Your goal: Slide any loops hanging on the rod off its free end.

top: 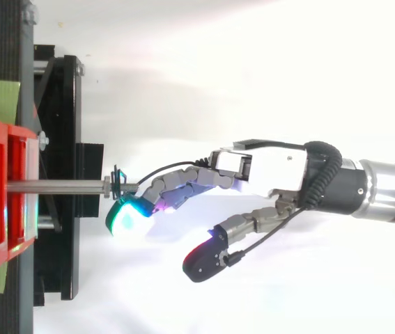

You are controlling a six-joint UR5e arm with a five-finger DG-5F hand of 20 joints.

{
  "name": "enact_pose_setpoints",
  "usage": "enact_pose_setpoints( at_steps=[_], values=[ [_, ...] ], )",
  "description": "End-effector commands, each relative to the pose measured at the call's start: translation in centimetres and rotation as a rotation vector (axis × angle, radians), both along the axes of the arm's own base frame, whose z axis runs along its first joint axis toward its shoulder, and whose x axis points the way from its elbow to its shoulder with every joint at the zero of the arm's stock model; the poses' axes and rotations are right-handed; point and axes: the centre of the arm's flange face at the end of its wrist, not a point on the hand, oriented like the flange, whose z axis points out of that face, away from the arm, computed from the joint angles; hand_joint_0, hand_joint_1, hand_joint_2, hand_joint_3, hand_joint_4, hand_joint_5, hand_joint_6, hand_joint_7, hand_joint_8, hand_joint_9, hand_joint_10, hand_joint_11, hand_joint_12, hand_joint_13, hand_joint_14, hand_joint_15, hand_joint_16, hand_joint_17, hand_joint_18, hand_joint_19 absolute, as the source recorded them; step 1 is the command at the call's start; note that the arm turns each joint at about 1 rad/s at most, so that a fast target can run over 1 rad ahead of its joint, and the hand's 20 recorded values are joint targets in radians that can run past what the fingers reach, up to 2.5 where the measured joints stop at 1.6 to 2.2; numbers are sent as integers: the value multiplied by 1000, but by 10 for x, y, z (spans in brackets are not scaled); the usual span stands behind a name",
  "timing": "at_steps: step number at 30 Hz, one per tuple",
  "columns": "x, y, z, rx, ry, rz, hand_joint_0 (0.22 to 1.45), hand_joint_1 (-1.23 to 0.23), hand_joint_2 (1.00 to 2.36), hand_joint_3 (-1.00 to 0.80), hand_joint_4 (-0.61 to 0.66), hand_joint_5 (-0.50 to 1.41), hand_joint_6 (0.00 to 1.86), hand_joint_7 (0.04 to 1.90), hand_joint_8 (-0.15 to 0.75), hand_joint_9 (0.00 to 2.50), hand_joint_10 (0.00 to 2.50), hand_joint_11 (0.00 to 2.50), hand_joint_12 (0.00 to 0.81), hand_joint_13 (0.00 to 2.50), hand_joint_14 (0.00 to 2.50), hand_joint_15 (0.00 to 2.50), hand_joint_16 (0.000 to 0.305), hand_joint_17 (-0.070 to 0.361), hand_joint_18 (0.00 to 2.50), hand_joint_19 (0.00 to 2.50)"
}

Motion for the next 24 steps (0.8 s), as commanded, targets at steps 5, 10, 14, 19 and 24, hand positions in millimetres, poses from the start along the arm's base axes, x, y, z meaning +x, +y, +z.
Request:
enact_pose_setpoints(
  at_steps=[5, 10, 14, 19, 24],
  values=[
    [6, -9, 5, -36, -44, -3, 555, -520, 1000, -500, 179, -208, 502, 686, 250, 600, 0, 0, 320, 519, 3, 91, 44, 98, 589, 383],
    [9, -15, 8, -185, -79, -10, 556, -520, 1000, -500, 181, -206, 502, 687, 250, 603, 1, 0, 321, 519, 3, 91, 44, 98, 590, 383],
    [11, -22, 11, -262, -105, 0, 556, -520, 1000, -500, 181, -205, 502, 688, 248, 606, 0, 0, 319, 520, 3, 95, 44, 98, 591, 382],
    [11, -34, -4, -282, -101, -4, 556, -520, 1000, -500, 182, -205, 502, 688, 249, 605, 2, 0, 320, 525, 3, 99, 44, 98, 592, 383],
    [23, -40, -34, -270, -83, 8, 556, -519, 1000, -500, 185, -204, 502, 689, 252, 607, 0, 0, 320, 527, 3, 100, 44, 98, 594, 385]
  ],
)
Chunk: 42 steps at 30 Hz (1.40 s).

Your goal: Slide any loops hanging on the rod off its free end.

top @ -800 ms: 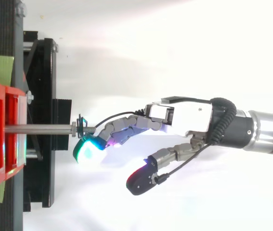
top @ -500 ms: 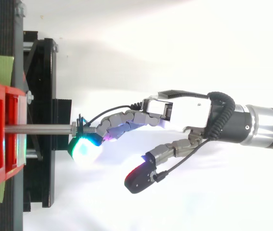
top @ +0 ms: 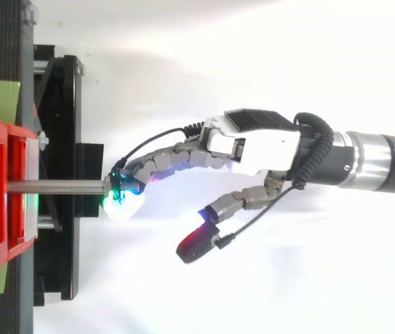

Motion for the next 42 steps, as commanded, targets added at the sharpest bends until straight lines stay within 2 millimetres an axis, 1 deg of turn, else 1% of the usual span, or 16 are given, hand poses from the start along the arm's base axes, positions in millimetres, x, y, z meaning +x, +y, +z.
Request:
enact_pose_setpoints(
  at_steps=[1, 3, 6, 11, 12, 16, 28, 35, 42],
  values=[
    [5, -4, -17, 7, 13, 10, 556, -520, 1000, -500, 184, -204, 502, 688, 252, 607, 1, 0, 319, 528, 4, 102, 44, 98, 594, 381],
    [5, -5, -16, 9, 14, 12, 557, -520, 1000, -500, 181, -203, 502, 689, 252, 607, 1, 0, 319, 528, 4, 103, 44, 98, 597, 389],
    [13, -18, -6, 6, -13, -1, 556, -520, 1000, -500, 185, -203, 502, 691, 252, 605, 0, 0, 319, 530, 3, 104, 44, 98, 597, 391],
    [19, -26, 3, -10, -31, 16, 557, -520, 1000, -500, 185, -203, 502, 690, 250, 609, 1, 0, 319, 533, 4, 104, 43, 98, 597, 391],
    [24, -28, 10, -15, -47, 37, 557, -519, 1000, -500, 181, -203, 502, 691, 253, 608, 0, 0, 319, 533, 4, 104, 44, 98, 599, 384],
    [30, -34, 21, -33, -74, 75, 556, -520, 1000, -500, 189, -199, 502, 711, 251, 605, 0, 0, 319, 532, 4, 104, 43, 98, 598, 385],
    [33, -39, 26, -62, -95, 109, 558, -521, 1000, -500, 221, -170, 503, 792, 254, 623, 0, 11, 321, 552, 4, 120, 44, 98, 602, 385],
    [38, -45, 35, -63, -107, 109, 570, -529, 1000, -500, 225, -163, 503, 809, 254, 643, 0, 21, 318, 558, 4, 117, 43, 97, 613, 393],
    [39, -47, 37, -67, -112, 109, 571, -533, 1000, -500, 225, -162, 503, 811, 252, 641, 0, 33, 318, 556, 5, 120, 43, 97, 614, 385]
  ],
)
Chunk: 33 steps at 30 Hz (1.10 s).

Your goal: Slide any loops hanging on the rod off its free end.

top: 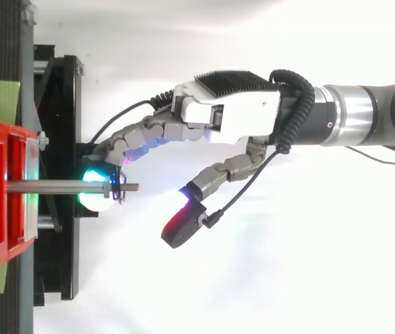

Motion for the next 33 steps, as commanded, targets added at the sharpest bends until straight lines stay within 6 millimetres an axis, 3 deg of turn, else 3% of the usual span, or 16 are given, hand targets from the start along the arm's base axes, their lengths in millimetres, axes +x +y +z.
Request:
enact_pose_setpoints(
  at_steps=[1, 26, 33],
  values=[
    [1, -1, 1, 0, -2, -4, 572, -533, 1000, -500, 227, -162, 503, 812, 252, 641, 0, 27, 318, 558, 4, 121, 43, 97, 615, 392],
    [8, -4, 13, -8, -37, -18, 577, -541, 1000, -500, 224, -164, 503, 800, 253, 642, 0, 14, 319, 557, 4, 115, 43, 97, 619, 388],
    [9, -8, 16, -8, -43, -18, 613, -551, 1005, -425, 227, -158, 503, 810, 249, 654, 0, 34, 314, 565, 4, 122, 42, 95, 625, 393]
  ],
)
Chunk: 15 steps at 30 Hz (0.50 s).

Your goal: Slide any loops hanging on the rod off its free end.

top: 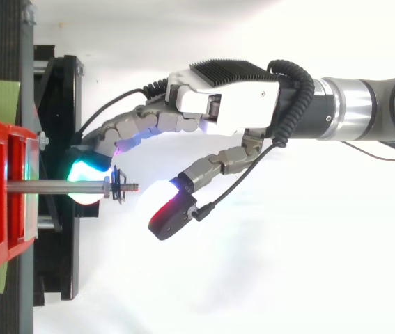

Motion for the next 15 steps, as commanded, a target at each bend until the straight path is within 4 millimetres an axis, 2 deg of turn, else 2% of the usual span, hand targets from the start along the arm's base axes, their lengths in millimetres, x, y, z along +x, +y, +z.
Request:
enact_pose_setpoints(
  at_steps=[1, 15],
  values=[
    [2, -3, 3, 0, -3, 0, 613, -551, 1006, -425, 226, -158, 503, 811, 249, 653, 0, 27, 314, 565, 5, 122, 42, 96, 625, 393],
    [7, -2, 12, -3, -19, 4, 598, -554, 1003, -452, 228, -155, 503, 823, 253, 660, 1, 35, 316, 570, 4, 123, 43, 96, 626, 400]
  ],
)
